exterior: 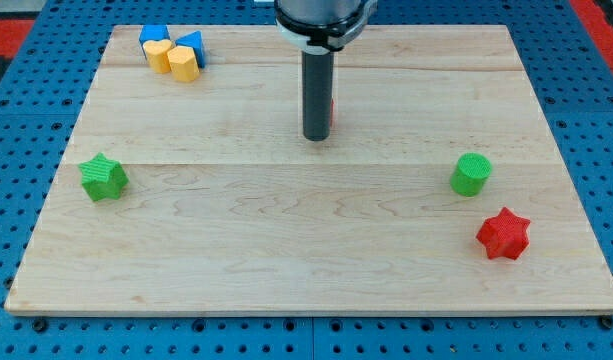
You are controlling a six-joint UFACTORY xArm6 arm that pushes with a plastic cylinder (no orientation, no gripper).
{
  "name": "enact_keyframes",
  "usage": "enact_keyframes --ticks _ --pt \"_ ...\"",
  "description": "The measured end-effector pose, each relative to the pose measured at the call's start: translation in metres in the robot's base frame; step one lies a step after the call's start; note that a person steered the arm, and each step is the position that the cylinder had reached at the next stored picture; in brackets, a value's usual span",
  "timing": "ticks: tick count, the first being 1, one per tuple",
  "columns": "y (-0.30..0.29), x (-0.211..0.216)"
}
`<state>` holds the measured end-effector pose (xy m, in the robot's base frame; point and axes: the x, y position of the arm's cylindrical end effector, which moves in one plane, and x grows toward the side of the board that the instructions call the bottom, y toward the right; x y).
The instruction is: Push red circle above green circle
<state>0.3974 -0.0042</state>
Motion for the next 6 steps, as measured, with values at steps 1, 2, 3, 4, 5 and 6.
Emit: enact_keyframes --ticks 1,2,3,4,5,6 --pt "-0.019 -0.016" --pt "-0.007 -0.036" --pt "0.039 -0.037" --pt "0.041 -0.055" --pt "0.103 -0.071" --pt "0.111 -0.071"
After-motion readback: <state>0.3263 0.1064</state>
